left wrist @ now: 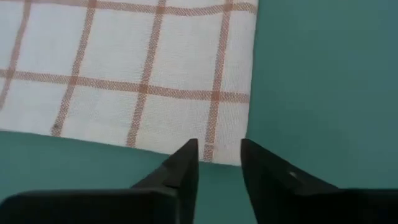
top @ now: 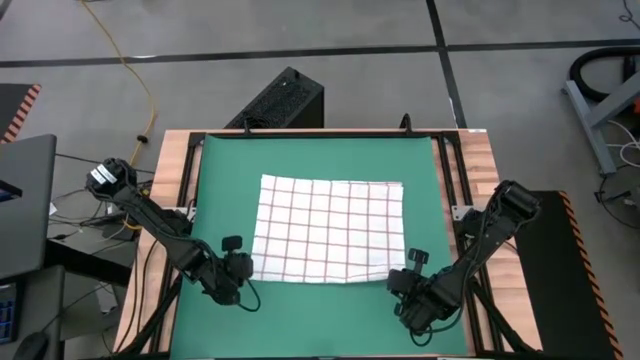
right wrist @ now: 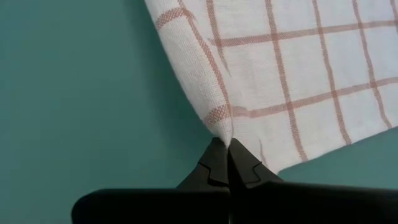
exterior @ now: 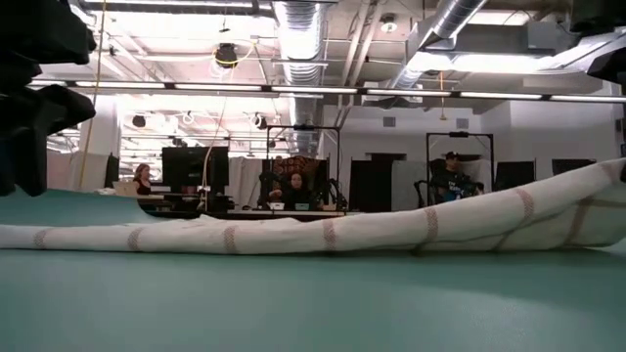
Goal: Roll towel into tight, uniform cylinder
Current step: Fold the white towel
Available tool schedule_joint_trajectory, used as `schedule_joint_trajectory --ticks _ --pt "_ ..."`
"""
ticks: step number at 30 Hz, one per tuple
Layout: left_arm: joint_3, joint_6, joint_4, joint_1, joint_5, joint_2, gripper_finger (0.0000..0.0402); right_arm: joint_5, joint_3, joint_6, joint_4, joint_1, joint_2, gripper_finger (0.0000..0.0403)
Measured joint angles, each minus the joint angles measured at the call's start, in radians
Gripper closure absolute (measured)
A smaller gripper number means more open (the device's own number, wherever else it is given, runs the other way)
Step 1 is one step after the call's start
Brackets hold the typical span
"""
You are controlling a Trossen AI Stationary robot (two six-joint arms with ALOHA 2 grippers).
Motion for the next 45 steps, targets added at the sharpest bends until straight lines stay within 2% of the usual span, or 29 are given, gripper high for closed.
schedule_joint_trajectory --ticks 2,5,8,13,17,20,33,37,41,45 --pt "0.000 0.000 0.027 0.000 -0.037 0.000 0.0275 0.000 0.000 0.000 0.000 0.000 0.000 0.0403" --pt "0.000 0.036 0.156 -0.001 -0.173 0.000 0.0271 0.000 0.000 -0.001 0.000 0.000 0.000 0.0403" --pt "0.001 0.138 0.262 0.005 -0.189 0.000 0.0280 0.000 0.000 0.000 0.000 0.000 0.000 0.0403" --pt "0.001 0.139 0.251 0.005 -0.258 0.010 0.0305 0.001 0.000 0.000 0.001 0.000 0.000 0.0403" --pt "0.000 0.158 0.221 -0.018 -0.231 0.046 0.0306 0.000 0.000 0.000 0.000 0.000 0.000 0.0403" --pt "0.000 0.153 0.218 -0.039 -0.199 0.101 0.0294 -0.005 0.000 0.000 0.000 0.000 0.000 0.0403" --pt "0.002 0.051 0.212 -0.091 -0.173 0.277 0.0250 -0.029 0.000 -0.002 0.000 0.000 0.000 0.0403" --pt "0.003 -0.010 0.151 -0.092 -0.170 0.291 0.0249 -0.031 0.000 0.000 0.000 0.000 0.000 0.0403" --pt "0.006 -0.133 0.079 -0.092 -0.144 0.279 0.0249 -0.040 0.000 0.000 0.000 0.000 0.000 0.0403" --pt "0.005 -0.159 0.059 -0.092 -0.111 0.278 0.0274 -0.041 0.000 0.000 0.001 0.000 0.000 0.0403"
